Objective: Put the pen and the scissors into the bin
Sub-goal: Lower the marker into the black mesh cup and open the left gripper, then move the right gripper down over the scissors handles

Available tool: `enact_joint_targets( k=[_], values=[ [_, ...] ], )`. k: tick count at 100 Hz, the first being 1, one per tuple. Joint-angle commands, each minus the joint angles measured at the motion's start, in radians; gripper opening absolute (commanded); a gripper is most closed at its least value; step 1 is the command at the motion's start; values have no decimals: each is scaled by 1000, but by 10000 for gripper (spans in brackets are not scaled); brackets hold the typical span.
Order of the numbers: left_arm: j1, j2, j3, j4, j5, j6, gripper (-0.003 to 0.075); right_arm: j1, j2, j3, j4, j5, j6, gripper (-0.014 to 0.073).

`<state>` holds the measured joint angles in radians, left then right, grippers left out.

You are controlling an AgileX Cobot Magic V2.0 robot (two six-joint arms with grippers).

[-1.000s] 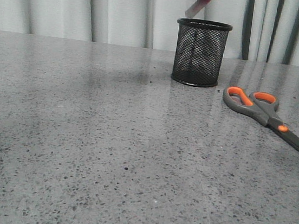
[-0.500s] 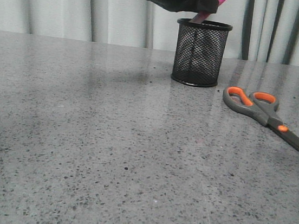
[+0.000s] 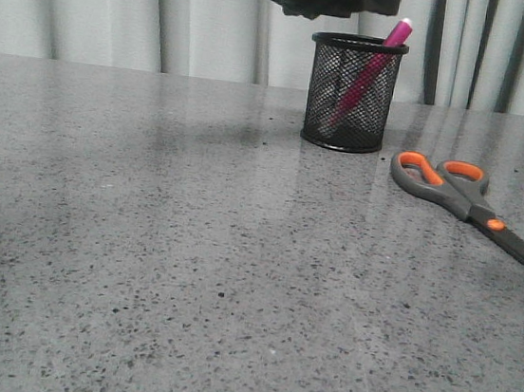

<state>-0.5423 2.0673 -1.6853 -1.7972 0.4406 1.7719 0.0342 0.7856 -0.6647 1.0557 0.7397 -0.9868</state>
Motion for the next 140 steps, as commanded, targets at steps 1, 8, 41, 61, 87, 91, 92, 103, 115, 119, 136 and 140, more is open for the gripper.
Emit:
enact_joint_targets(
  k=[1,8,41,61,87,91,92,103,115,119,136,140],
  values=[
    [21,-112,-36,-50,73,2,382,-6,-6,-34,36,-31,-14,392],
    [43,-156,-36,-42,91,2,335,-6,-6,-34,36,-36,-14,392],
    [185,-431,-32,414,133,-298,-20,-6,-2,-34,45,-56,-14,392],
    [299,-619,78,703,152,-554,-20,-6,2,-34,141,-78,-14,392],
    [516,-982,548,583,104,-511,-20,-6,2,-34,192,-102,-14,392],
    [554,-1036,619,551,103,-488,-20,-6,2,-34,192,-107,-14,392],
    [561,-1044,630,546,101,-486,-19,-6,2,-34,192,-107,-14,392],
    [632,-1170,794,487,61,-469,-19,-6,21,-38,180,-109,-18,391],
    [621,-1249,919,436,5,-444,-19,-6,73,-67,121,-83,-15,391],
    [614,-1268,947,420,3,-407,-19,-6,97,-82,88,-78,3,391],
    [581,-1340,999,338,3,-274,-19,-6,210,-170,-273,-40,335,383],
    [576,-1357,1001,336,3,-263,-19,-6,244,-206,-418,0,481,364]
  ],
)
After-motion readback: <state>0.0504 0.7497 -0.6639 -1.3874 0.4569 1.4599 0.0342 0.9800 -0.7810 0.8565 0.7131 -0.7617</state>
